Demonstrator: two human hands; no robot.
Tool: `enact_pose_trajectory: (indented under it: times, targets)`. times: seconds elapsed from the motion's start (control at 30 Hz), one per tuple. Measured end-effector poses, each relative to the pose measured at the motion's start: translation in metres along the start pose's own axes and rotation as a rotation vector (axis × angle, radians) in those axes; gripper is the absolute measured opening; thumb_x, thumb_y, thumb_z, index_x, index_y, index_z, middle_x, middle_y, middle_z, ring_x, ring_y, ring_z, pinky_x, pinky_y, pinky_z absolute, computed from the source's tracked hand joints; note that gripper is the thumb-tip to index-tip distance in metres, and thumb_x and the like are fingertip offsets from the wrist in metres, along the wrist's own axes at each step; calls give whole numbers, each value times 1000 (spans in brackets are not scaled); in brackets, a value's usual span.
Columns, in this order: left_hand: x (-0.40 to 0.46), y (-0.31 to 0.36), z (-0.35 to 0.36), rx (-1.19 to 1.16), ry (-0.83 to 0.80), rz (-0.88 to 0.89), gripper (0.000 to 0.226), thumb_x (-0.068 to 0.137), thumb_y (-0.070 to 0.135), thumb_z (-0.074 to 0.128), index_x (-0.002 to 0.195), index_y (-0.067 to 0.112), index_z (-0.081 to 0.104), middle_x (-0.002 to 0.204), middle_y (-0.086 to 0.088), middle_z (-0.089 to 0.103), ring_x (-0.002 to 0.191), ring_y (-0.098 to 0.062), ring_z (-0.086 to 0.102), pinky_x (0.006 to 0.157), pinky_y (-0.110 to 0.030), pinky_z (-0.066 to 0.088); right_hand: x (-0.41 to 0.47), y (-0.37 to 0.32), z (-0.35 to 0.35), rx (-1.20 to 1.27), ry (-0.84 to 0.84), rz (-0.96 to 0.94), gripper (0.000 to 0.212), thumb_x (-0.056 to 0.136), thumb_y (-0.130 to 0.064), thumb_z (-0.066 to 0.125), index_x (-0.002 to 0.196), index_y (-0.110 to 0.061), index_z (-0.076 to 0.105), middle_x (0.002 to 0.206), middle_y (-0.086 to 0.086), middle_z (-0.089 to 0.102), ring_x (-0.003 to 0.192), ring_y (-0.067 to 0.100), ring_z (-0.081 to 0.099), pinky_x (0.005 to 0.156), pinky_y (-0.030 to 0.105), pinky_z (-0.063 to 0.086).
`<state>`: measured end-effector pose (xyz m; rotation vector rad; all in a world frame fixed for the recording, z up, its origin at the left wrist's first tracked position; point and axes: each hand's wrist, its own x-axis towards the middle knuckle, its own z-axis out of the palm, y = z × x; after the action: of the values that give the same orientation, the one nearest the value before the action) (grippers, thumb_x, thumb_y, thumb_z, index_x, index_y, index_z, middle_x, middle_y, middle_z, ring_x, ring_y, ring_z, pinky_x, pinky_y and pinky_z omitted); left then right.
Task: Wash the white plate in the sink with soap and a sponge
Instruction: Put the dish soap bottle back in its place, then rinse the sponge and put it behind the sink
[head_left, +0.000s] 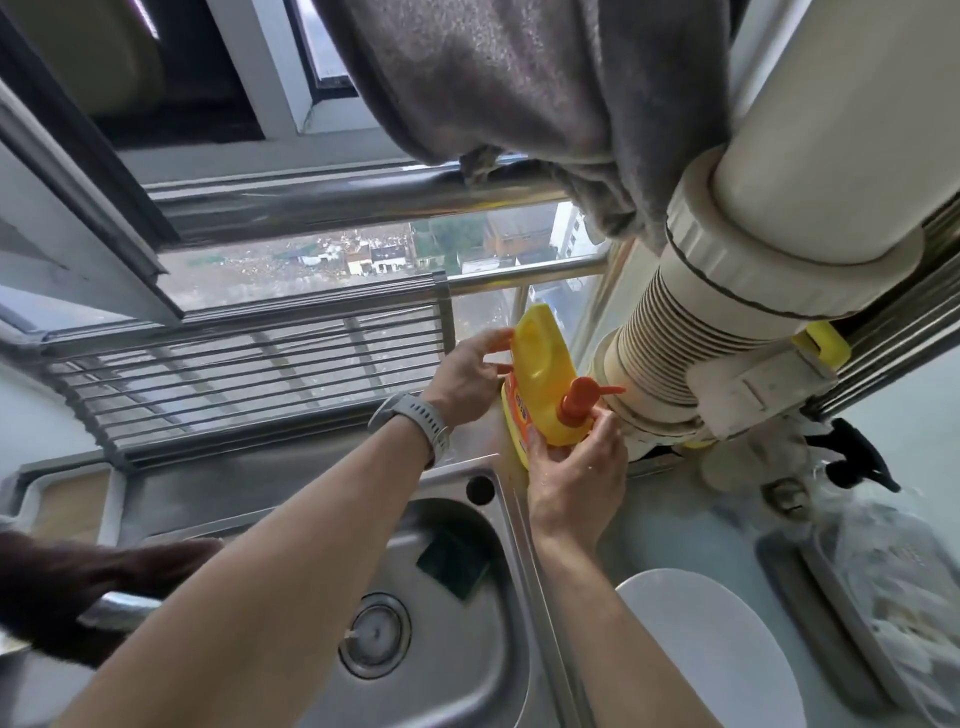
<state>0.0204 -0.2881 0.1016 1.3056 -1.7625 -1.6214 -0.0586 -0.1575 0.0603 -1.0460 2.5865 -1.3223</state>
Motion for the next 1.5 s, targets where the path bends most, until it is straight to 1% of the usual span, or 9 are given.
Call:
enact_pose_trajectory:
  times: [0.2, 0.33, 0.5, 0.7, 0.87, 1.03, 1.2, 1.33, 1.5]
  targets:
    - [-29, -1, -12, 82, 88, 23, 59, 100, -3, 46, 154, 17, 35, 153, -3, 46, 120, -17, 59, 99, -27, 53, -11, -1, -12, 35, -56, 2, 76, 75, -47, 83, 131, -10, 49, 129, 8, 65, 113, 25, 64, 93, 38, 54]
    - [-90, -35, -19, 51, 214, -2, 52, 101, 7, 51, 150, 23, 42, 143, 1, 56, 108, -9, 63, 90, -21, 55, -53, 7, -36, 92, -144, -24, 55, 81, -33, 80, 125, -19, 50, 115, 3, 66, 94, 19, 68, 79, 39, 60]
    - [-179, -142, 6, 72, 239, -264, 37, 98, 10, 55, 132, 24, 60, 123, 5, 69, 116, -6, 63, 103, -24, 49, -131, 46, 2, -173, -659, -172, 34, 86, -25, 75, 116, -20, 61, 113, -2, 65, 103, 17, 61, 86, 25, 50]
    - [-217, -239, 25, 98, 279, -563, 31, 99, 17, 56, 130, 18, 61, 125, 2, 67, 119, -13, 60, 97, -16, 39, -147, 106, 113, -652, -1034, -277, 67, 96, -31, 58, 154, -15, 28, 152, 12, 41, 135, 32, 43, 104, 41, 44]
    - [-238, -279, 21, 85, 326, -633, 30, 100, 16, 56, 130, 16, 60, 124, -2, 67, 118, -17, 61, 96, -19, 39, -161, 125, 151, -746, -983, -448, 70, 90, -15, 61, 151, -9, 28, 141, 17, 49, 124, 37, 50, 95, 44, 48]
    - [-260, -277, 13, -29, 445, -741, 23, 97, 19, 62, 119, 15, 66, 116, -1, 71, 104, -14, 62, 92, -20, 41, -177, 100, 118, -410, -1064, -337, 56, 73, -30, 76, 122, -20, 50, 114, 9, 62, 103, 30, 60, 81, 38, 48]
    - [-262, -248, 18, -248, 575, -747, 14, 94, 30, 67, 107, 28, 63, 107, 5, 73, 102, -16, 68, 101, -36, 51, -196, 72, 71, -276, -1058, -421, 49, 67, -40, 71, 108, -34, 45, 103, -13, 58, 93, 16, 53, 78, 32, 48]
    - [-257, -261, 32, -441, 659, -827, 41, 84, 45, 73, 112, 16, 66, 105, 0, 73, 102, -24, 70, 99, -46, 54, -200, 73, 62, -335, -1178, -525, 49, 72, -28, 71, 114, -32, 46, 114, -13, 56, 105, 16, 50, 83, 28, 44]
    - [-257, -267, 37, -514, 739, -775, 15, 89, 15, 75, 103, 12, 71, 94, -9, 78, 90, -24, 75, 91, -43, 59, -192, 83, 52, -262, -1096, -647, 49, 65, -15, 69, 108, -32, 50, 110, -17, 60, 103, 13, 50, 83, 28, 49]
